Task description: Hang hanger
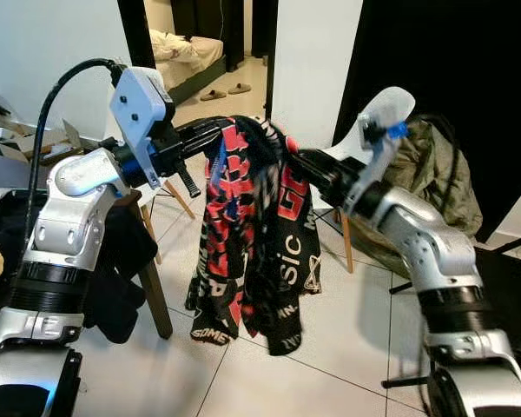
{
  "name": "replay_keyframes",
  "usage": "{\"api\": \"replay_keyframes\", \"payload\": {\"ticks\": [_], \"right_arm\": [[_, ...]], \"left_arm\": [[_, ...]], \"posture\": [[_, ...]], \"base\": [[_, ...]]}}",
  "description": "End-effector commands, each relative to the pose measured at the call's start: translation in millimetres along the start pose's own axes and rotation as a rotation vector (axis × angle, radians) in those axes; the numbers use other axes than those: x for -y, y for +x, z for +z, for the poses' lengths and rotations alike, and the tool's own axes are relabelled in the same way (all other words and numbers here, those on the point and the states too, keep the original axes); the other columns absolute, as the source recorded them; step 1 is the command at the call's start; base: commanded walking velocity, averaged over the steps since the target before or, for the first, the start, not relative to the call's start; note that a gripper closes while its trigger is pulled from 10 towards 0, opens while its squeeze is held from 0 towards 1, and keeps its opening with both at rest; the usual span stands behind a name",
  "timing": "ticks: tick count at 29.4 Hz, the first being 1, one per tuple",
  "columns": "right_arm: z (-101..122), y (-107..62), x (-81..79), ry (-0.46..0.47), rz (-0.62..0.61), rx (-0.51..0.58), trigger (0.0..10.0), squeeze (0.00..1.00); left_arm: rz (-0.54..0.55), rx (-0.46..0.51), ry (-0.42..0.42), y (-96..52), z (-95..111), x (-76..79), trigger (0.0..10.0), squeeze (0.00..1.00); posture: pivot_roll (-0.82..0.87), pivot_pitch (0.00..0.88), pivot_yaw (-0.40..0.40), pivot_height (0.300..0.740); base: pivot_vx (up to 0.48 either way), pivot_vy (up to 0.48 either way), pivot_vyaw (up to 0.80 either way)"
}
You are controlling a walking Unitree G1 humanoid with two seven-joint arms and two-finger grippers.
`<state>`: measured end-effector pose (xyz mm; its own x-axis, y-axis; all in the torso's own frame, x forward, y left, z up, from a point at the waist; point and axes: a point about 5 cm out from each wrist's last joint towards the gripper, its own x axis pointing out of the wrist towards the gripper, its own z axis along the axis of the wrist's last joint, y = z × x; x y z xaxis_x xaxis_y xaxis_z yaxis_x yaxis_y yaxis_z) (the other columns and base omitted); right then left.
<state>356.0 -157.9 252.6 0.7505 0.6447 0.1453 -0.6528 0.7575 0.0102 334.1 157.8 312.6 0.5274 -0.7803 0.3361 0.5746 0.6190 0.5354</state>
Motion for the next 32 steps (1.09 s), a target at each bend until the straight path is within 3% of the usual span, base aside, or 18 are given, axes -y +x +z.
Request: {"api": "replay_keyframes", "payload": {"ticks": [1, 2, 5, 8, 9, 10, 11, 12, 13, 17, 18, 20, 23, 28, 32], "right_arm": [[6, -11.5, 13.9, -0.128, -0.067, -0.017, 10.0, 1.00], [6, -11.5, 13.9, -0.128, -0.067, -0.017, 10.0, 1.00], [14, -25.8, 36.5, -0.178, -0.212, -0.002, 10.0, 1.00], [25, -27.3, 27.9, -0.197, -0.180, 0.077, 10.0, 1.00], [29, -26.8, 18.9, -0.203, -0.130, 0.111, 10.0, 1.00], [26, -24.1, -7.9, -0.217, 0.046, 0.116, 10.0, 1.00], [26, -24.1, -7.9, -0.217, 0.046, 0.116, 10.0, 1.00], [23, -23.7, -27.4, -0.221, 0.174, 0.115, 10.0, 1.00], [12, -22.3, -53.6, -0.241, 0.320, 0.078, 10.0, 0.84], [7, -20.6, -59.7, -0.248, 0.338, 0.062, 10.0, 0.84], [0, -12.1, -67.2, -0.265, 0.326, 0.043, 10.0, 0.00], [-13, 8.1, -79.4, -0.281, 0.270, 0.028, 10.0, 0.00], [-18, 22.5, -80.4, -0.278, 0.168, 0.029, 10.0, 0.00], [-20, 28.4, -81.1, -0.269, 0.112, 0.026, 10.0, 0.00], [-20, 28.5, -96.8, -0.257, 0.172, 0.036, 10.0, 0.00]], "left_arm": [[0.020, 0.042, 0.033, 0.3, 13, -8.8, 0.0, 0.00], [0.020, 0.042, 0.033, 0.3, 13, -8.8, 0.0, 0.00], [0.030, 0.041, 0.021, 0.7, 13, -10.2, 0.0, 0.00], [0.032, 0.037, 0.015, 1.5, 12, -10.3, 0.0, 0.00], [0.032, 0.035, 0.014, 2.0, 12, -10.2, 0.0, 0.00], [0.031, 0.033, 0.012, 2.5, 11, -10.1, 0.0, 0.00], [0.031, 0.033, 0.012, 2.5, 11, -10.1, 0.0, 0.00], [0.030, 0.032, 0.012, 2.9, 11, -10.0, 0.0, 0.00], [0.030, 0.030, 0.010, 3.5, 11, -10.2, 0.0, 0.00], [0.031, 0.029, 0.010, 3.7, 10, -10.3, 0.0, 0.00], [0.032, 0.026, 0.008, 4.2, 10, -10.7, 0.0, 0.00], [0.035, 0.024, 0.004, 5.5, 9, -11.2, 0.0, 0.00], [0.037, 0.024, 0.001, 6.4, 9, -11.2, 0.0, 0.00], [0.039, 0.024, 0.001, 7.3, 9, -11.2, 0.0, 0.00], [0.065, 0.023, -0.016, 10.8, 6, -10.4, 0.0, 0.00]], "posture": [[-0.05, 0.000, 0.013, 0.740], [-0.05, 0.000, 0.013, 0.740], [-0.05, 0.000, 0.018, 0.740], [-0.05, 0.000, 0.021, 0.740], [-0.05, 0.000, 0.021, 0.740], [-0.05, 0.000, 0.022, 0.740], [-0.05, 0.000, 0.022, 0.740], [-0.05, 0.000, 0.022, 0.740], [-0.05, 0.000, 0.028, 0.740], [-0.05, 0.000, 0.028, 0.740], [-0.06, 0.000, 0.029, 0.740], [-0.06, 0.000, 0.029, 0.740], [-0.06, 0.000, 0.029, 0.740], [-0.05, 0.000, 0.026, 0.740], [-0.05, 0.000, 0.022, 0.740]], "base": [[0.000, 0.000, 0.00], [0.000, 0.000, 0.00], [0.000, 0.000, 0.00], [0.000, 0.000, 0.00], [0.000, 0.000, 0.00], [0.000, 0.000, 0.00], [0.000, 0.000, 0.00], [0.000, 0.000, 0.00], [0.000, 0.000, 0.00], [0.000, 0.000, 0.00], [0.000, 0.000, 0.00], [0.000, 0.000, 0.00], [0.000, 0.000, 0.00], [0.000, 0.000, 0.00], [0.000, 0.000, 0.00]]}}
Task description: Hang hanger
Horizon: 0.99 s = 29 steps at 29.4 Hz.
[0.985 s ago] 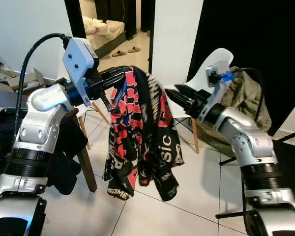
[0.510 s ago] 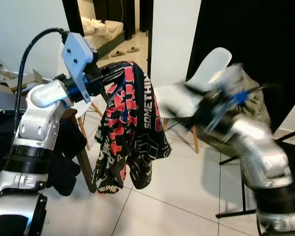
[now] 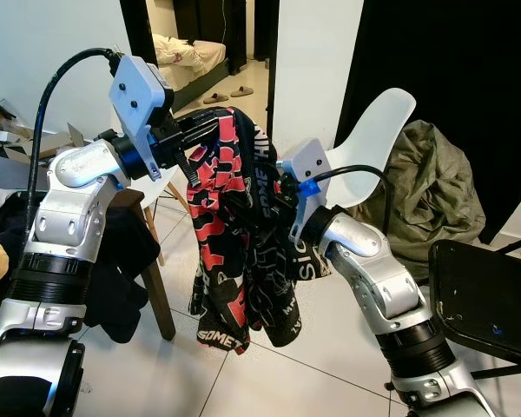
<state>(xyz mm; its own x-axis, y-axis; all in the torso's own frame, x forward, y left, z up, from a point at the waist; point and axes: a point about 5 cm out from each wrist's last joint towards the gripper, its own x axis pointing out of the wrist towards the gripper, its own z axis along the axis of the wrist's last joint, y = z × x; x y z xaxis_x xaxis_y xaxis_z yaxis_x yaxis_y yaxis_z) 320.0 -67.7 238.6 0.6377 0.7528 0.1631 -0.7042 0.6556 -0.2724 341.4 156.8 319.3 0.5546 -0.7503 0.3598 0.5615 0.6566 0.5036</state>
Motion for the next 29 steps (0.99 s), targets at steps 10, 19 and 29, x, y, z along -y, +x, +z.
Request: {"api": "replay_keyframes", "payload": {"ticks": [10, 19, 29], "right_arm": [[-5, -2.5, -7.1, -0.023, 0.028, -0.007, 10.0, 0.00], [-20, -20.0, 6.6, -0.095, -0.039, -0.085, 10.0, 0.00], [-28, -5.2, -22.2, -0.128, -0.015, -0.068, 10.0, 0.00]], "left_arm": [[0.075, -0.010, -0.011, 4.8, -4, -7.7, 0.0, 0.00], [0.117, -0.056, -0.047, 5.9, -21, -5.6, 0.0, 0.00], [0.156, -0.058, -0.085, 15.0, -27, 0.2, 0.0, 0.00]], "posture": [[-0.05, 0.000, 0.023, 0.740], [-0.05, 0.000, 0.034, 0.740], [-0.05, 0.000, 0.043, 0.740]], "base": [[0.000, 0.000, 0.00], [0.000, 0.000, 0.00], [0.000, 0.000, 0.00]]}}
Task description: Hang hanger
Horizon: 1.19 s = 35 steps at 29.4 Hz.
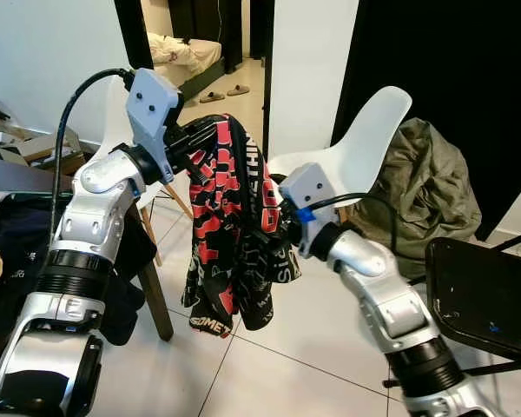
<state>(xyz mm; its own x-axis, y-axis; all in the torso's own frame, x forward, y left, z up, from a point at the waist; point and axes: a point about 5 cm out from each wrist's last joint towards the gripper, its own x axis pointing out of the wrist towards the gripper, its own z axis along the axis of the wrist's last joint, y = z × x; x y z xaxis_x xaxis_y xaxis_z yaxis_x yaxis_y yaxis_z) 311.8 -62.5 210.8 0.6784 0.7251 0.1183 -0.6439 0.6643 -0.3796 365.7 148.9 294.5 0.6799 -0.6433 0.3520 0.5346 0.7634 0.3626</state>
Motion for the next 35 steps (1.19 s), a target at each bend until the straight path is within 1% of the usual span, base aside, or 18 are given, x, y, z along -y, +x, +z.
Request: {"api": "replay_keyframes", "payload": {"ticks": [1, 8, 15, 16, 18, 19, 22, 23, 24, 28, 32, 33, 35], "right_arm": [[-4, 1.9, -8.6, -0.011, 0.024, -0.006, 10.0, 0.00], [-4, 7.0, -15.0, -0.020, 0.037, -0.002, 10.0, 0.00], [-7, 11.3, -6.1, -0.052, -0.048, -0.018, 10.0, 0.00], [-8, 11.0, -4.0, -0.058, -0.061, -0.023, 8.6, 0.00], [-8, 10.8, -2.7, -0.061, -0.069, -0.027, 8.6, 0.00], [-9, 10.4, -0.5, -0.068, -0.084, -0.033, 4.4, 0.00], [-10, 10.2, 0.9, -0.073, -0.094, -0.036, 4.4, 0.00], [-10, 10.2, 2.3, -0.080, -0.106, -0.040, 0.6, 0.00], [-10, 10.5, 4.1, -0.084, -0.122, -0.042, 0.0, 0.00], [-10, 12.4, 6.7, -0.085, -0.147, -0.040, 0.0, 0.00], [-9, 14.3, 4.3, -0.077, -0.131, -0.028, 0.0, 0.00], [-8, 15.0, 0.9, -0.071, -0.108, -0.019, 3.6, 0.00], [-7, 15.4, -1.4, -0.067, -0.093, -0.014, 3.6, 0.00]], "left_arm": [[0.018, 0.031, 0.016, 5.0, 7, -1.7, 0.0, 0.00], [0.029, 0.048, -0.010, 8.6, 7, 1.2, 0.0, 0.00], [0.022, 0.055, -0.018, 11.5, 7, 5.8, 0.0, 0.00], [0.021, 0.055, -0.019, 11.6, 7, 5.9, 0.0, 0.00], [0.021, 0.055, -0.020, 11.7, 7, 5.9, 0.0, 0.00], [0.020, 0.057, -0.020, 12.0, 8, 6.2, 0.0, 0.00], [0.019, 0.058, -0.021, 12.1, 8, 6.4, 0.0, 0.00], [0.016, 0.061, -0.022, 12.7, 9, 7.0, 0.0, 0.00], [0.013, 0.065, -0.023, 13.3, 10, 7.6, 0.0, 0.00], [0.007, 0.074, -0.029, 14.7, 12, 9.5, 0.0, 0.00], [0.005, 0.078, -0.033, 15.2, 12, 11.1, 0.0, 0.00], [0.004, 0.078, -0.037, 15.5, 11, 12.1, 0.0, 0.00], [0.004, 0.079, -0.039, 15.7, 11, 12.7, 0.0, 0.00]], "posture": [[-0.05, 0.000, 0.043, 0.740], [-0.05, 0.000, 0.046, 0.740], [-0.04, 0.000, 0.044, 0.740], [-0.04, 0.000, 0.044, 0.740], [-0.04, 0.000, 0.044, 0.740], [-0.04, 0.000, 0.044, 0.740], [-0.04, 0.000, 0.044, 0.740], [-0.04, 0.000, 0.044, 0.740], [-0.04, 0.000, 0.044, 0.740], [-0.04, 0.000, 0.044, 0.740], [-0.04, 0.000, 0.043, 0.740], [-0.04, 0.000, 0.043, 0.740], [-0.04, 0.000, 0.043, 0.740]], "base": [[0.000, 0.000, 0.00], [0.000, 0.000, 0.00], [0.000, 0.000, 0.00], [0.000, 0.000, 0.00], [0.000, 0.000, 0.00], [0.000, 0.000, 0.00], [0.000, 0.000, 0.00], [0.000, 0.000, 0.00], [0.000, 0.000, 0.00], [0.000, 0.000, 0.00], [0.000, 0.000, 0.00], [0.000, 0.000, 0.00], [0.000, 0.000, 0.00]]}}
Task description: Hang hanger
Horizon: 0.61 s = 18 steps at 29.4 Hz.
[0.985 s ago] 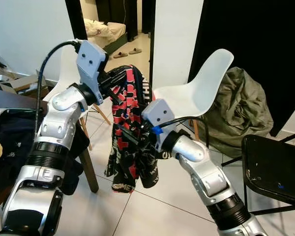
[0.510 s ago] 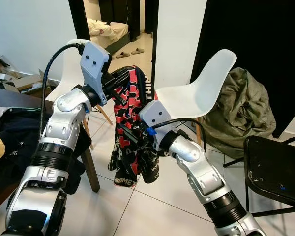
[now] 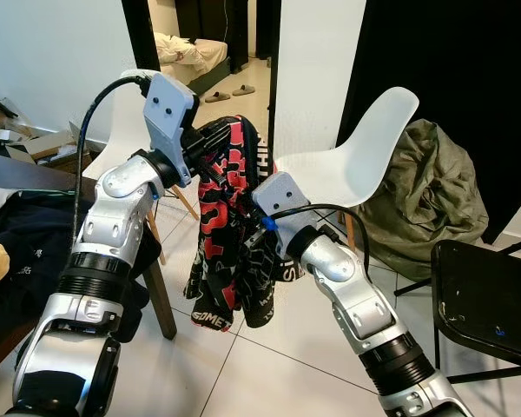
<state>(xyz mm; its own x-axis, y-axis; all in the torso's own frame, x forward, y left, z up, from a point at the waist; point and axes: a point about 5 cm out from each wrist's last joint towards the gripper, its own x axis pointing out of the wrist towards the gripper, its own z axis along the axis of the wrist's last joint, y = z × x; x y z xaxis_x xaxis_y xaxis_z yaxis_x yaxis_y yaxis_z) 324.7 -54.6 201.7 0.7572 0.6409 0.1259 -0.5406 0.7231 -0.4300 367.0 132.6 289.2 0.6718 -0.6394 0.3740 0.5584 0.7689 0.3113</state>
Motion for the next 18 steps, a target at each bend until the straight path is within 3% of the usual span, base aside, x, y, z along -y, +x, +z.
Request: {"api": "replay_keyframes", "payload": {"ticks": [1, 5, 7, 11, 12, 13, 14, 15, 18], "right_arm": [[5.5, 1.6, -3.9, 0.010, 0.035, 0.035, 9.8, 0.00], [7.0, 1.3, -9.4, 0.025, 0.072, 0.048, 10.0, 0.00], [8.5, 0.5, -12.5, 0.045, 0.094, 0.062, 10.0, 1.00], [8.9, 0.3, -13.2, 0.050, 0.094, 0.066, 10.0, 1.00], [8.8, 0.4, -13.2, 0.048, 0.091, 0.062, 10.0, 0.73], [8.5, 0.6, -12.9, 0.047, 0.086, 0.058, 10.0, 0.17], [8.5, 0.6, -12.9, 0.047, 0.086, 0.058, 10.0, 0.17], [8.3, 0.9, -12.9, 0.046, 0.084, 0.055, 10.0, 0.00], [7.5, 2.2, -12.2, 0.046, 0.074, 0.049, 10.0, 0.00]], "left_arm": [[-0.004, 0.055, 0.015, 6.7, 14.6, 0.6, 0.0, 0.00], [-0.004, 0.056, 0.012, 7.4, 13.9, 1.8, 0.0, 0.00], [-0.004, 0.057, 0.008, 8.3, 13.8, 2.6, 0.0, 0.00], [-0.005, 0.060, 0.007, 9.0, 14.1, 3.1, 0.0, 0.00], [-0.006, 0.061, 0.007, 9.5, 14.6, 3.5, 0.0, 0.00], [-0.007, 0.063, 0.006, 10.0, 15.1, 3.9, 0.0, 0.00], [-0.007, 0.063, 0.006, 10.0, 15.1, 3.9, 0.0, 0.00], [-0.008, 0.065, 0.005, 10.6, 15.6, 4.4, 0.0, 0.00], [-0.013, 0.072, -0.001, 11.8, 16.7, 7.0, 0.0, 0.00]], "posture": [[-0.04, 0.000, 0.043, 0.740], [-0.04, 0.000, 0.043, 0.740], [-0.04, 0.000, 0.045, 0.740], [-0.04, 0.000, 0.046, 0.740], [-0.04, 0.000, 0.046, 0.740], [-0.04, 0.000, 0.046, 0.740], [-0.04, 0.000, 0.046, 0.740], [-0.04, 0.000, 0.046, 0.740], [-0.03, 0.000, 0.042, 0.740]], "base": [[0.000, 0.000, 0.00], [0.000, 0.000, 0.00], [0.000, 0.000, 0.00], [0.000, 0.000, 0.00], [0.000, 0.000, 0.00], [0.000, 0.000, 0.00], [0.000, 0.000, 0.00], [0.000, 0.000, 0.00], [0.000, 0.000, 0.00]]}}
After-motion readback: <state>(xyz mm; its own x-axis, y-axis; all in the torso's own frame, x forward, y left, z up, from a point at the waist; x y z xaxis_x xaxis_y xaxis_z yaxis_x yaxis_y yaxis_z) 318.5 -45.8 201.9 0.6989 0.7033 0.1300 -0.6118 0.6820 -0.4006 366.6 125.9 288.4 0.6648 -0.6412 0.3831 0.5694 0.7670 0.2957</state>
